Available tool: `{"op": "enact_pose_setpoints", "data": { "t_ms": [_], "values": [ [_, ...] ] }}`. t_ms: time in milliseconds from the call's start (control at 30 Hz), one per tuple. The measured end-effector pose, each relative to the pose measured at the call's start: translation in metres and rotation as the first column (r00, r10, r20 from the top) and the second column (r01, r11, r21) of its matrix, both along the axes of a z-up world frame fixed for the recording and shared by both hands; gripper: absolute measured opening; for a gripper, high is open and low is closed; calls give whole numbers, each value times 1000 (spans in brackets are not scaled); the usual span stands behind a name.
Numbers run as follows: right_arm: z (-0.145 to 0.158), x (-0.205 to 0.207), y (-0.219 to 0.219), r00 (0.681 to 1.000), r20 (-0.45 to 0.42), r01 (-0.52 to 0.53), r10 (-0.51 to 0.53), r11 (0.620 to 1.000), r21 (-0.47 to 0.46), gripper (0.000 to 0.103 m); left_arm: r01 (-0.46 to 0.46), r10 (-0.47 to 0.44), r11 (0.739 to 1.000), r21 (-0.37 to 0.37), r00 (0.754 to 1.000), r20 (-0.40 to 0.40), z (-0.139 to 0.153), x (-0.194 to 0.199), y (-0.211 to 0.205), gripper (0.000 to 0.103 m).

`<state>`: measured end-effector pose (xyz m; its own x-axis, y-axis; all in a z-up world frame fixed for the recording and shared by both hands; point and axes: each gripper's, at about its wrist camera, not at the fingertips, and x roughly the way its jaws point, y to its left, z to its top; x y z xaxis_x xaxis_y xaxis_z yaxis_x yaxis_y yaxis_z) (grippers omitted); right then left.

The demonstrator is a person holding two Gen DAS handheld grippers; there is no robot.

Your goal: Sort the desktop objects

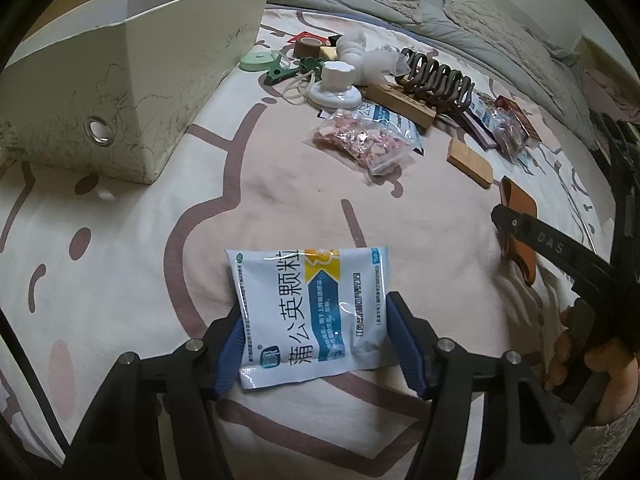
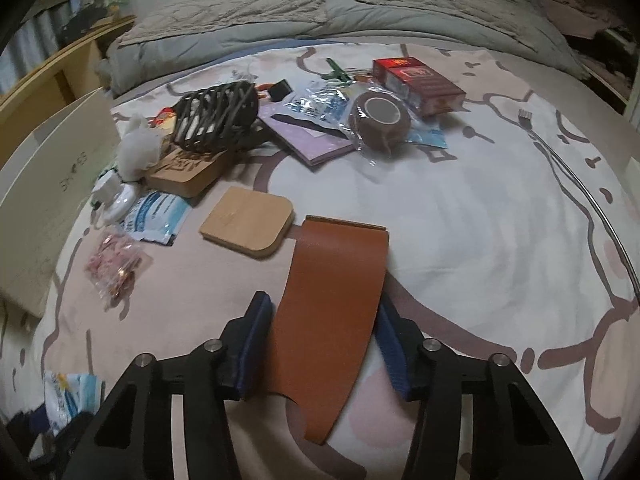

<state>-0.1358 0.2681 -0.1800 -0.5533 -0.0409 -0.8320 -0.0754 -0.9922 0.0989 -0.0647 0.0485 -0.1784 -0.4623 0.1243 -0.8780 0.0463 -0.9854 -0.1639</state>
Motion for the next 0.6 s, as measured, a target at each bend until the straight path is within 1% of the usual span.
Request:
{"op": "enact_pose_setpoints", "data": {
  "t_ms": [100,200,500,600],
  "values": [
    [1,5,-1,998,1,-56,56,998,-7,51,0,0,1000,5,1000,0,1,0,0,63],
    [2,13,-4,996,4,-91,91,996,-6,49,1,-1,1000,7,1000,-2,1,0,0,62],
    [6,34,-9,989,5,-146,147,989,-14,45,10,-10,1000,-4,1000,-9,2,0,1,61],
    [8,42,-15,982,-4,-187,187,982,-21,45,13,-13,1000,-6,1000,-12,3,0,2,60]
  ]
}}
